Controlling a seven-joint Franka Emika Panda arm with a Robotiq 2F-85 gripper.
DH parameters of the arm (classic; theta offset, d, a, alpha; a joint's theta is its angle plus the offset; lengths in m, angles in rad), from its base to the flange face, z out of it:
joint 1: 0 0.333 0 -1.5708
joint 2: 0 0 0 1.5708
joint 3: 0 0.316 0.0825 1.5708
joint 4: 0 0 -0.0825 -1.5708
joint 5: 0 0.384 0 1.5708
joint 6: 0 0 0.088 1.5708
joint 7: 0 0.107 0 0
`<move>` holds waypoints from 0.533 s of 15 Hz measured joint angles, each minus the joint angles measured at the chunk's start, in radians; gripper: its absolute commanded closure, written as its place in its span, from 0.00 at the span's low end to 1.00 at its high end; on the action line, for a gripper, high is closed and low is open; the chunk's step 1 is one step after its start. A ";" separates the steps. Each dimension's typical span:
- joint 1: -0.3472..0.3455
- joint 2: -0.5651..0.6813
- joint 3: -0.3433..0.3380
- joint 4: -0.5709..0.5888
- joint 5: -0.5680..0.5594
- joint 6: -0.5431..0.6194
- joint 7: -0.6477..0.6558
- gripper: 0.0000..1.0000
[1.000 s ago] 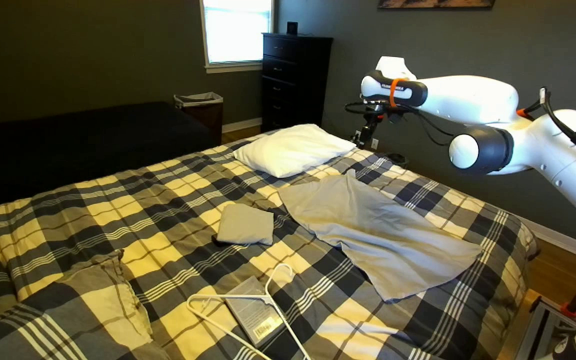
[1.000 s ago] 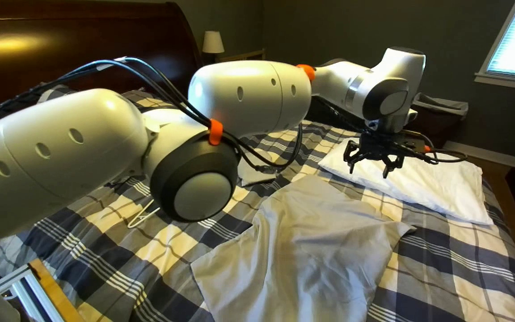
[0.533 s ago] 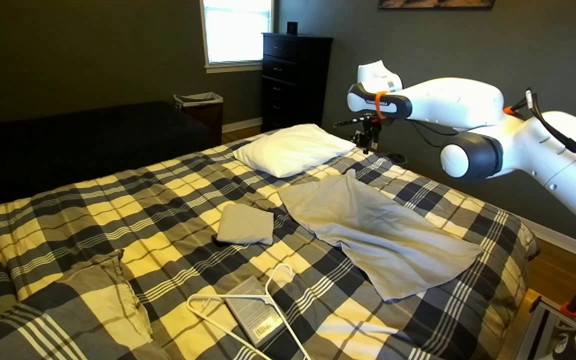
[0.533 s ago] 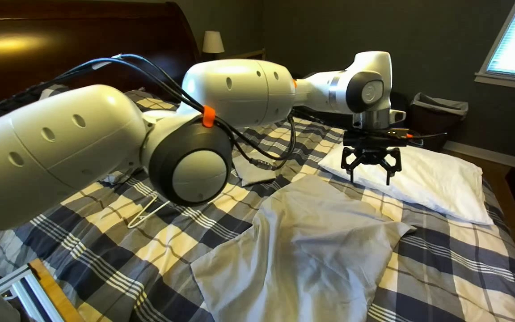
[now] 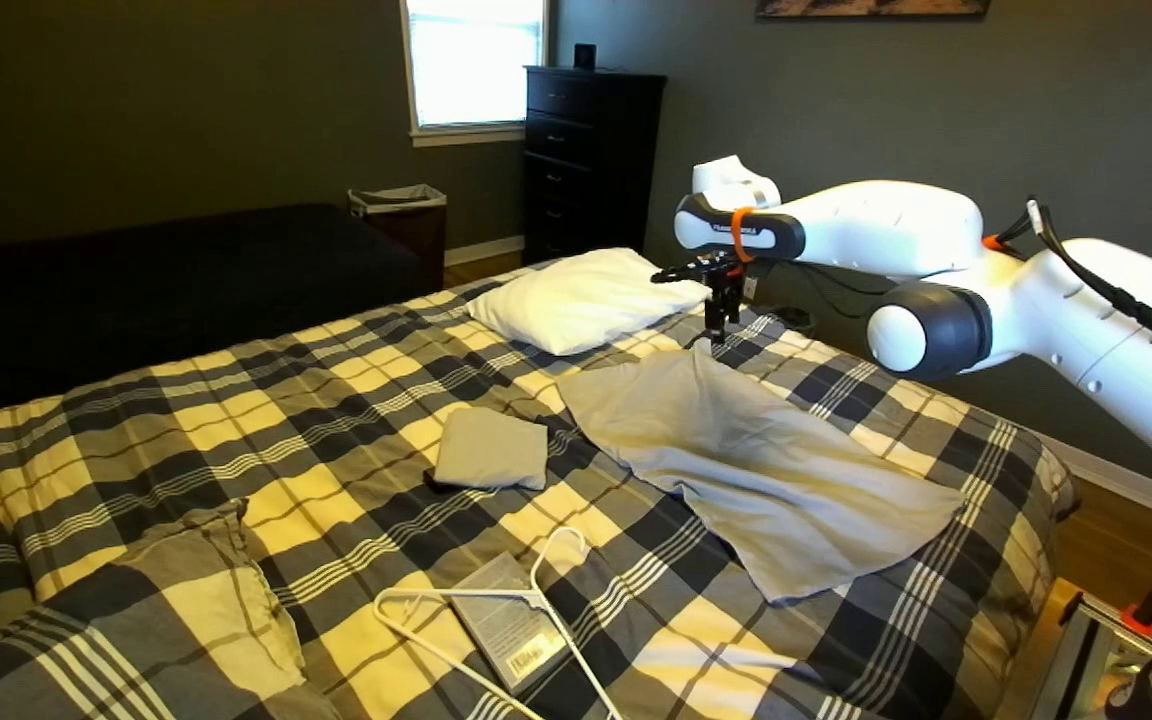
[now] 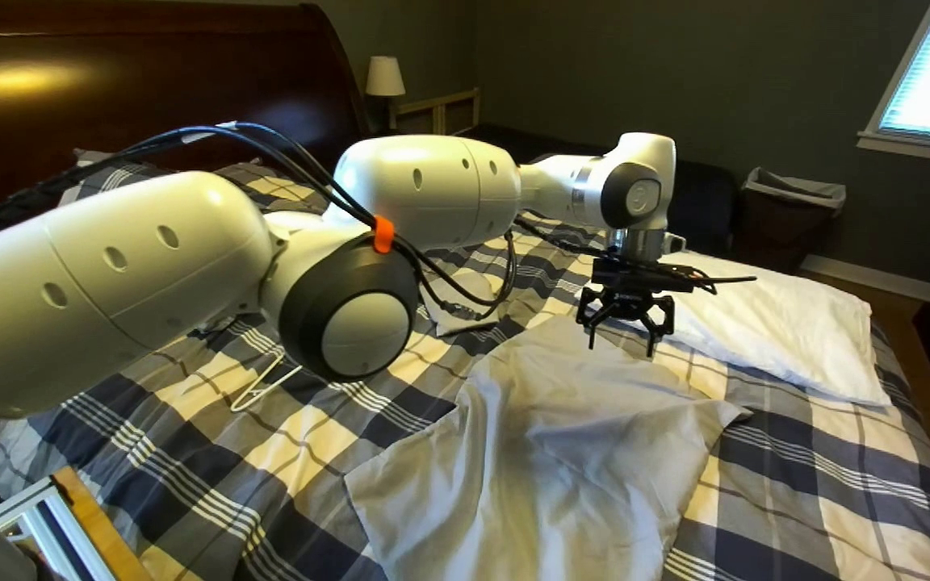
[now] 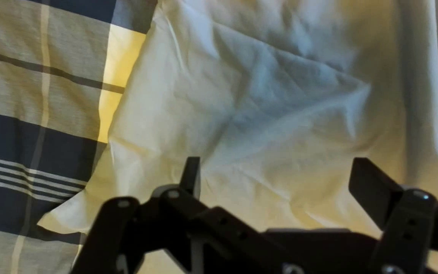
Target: Unfold the pillow case on the right
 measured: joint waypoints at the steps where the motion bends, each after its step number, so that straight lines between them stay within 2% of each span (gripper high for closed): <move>1: 0.000 0.000 0.000 0.000 0.000 0.000 -0.004 0.00; 5: -0.001 0.000 0.000 0.004 0.000 0.005 0.000 0.00; 8: 0.001 0.001 0.000 0.006 0.000 0.128 0.099 0.00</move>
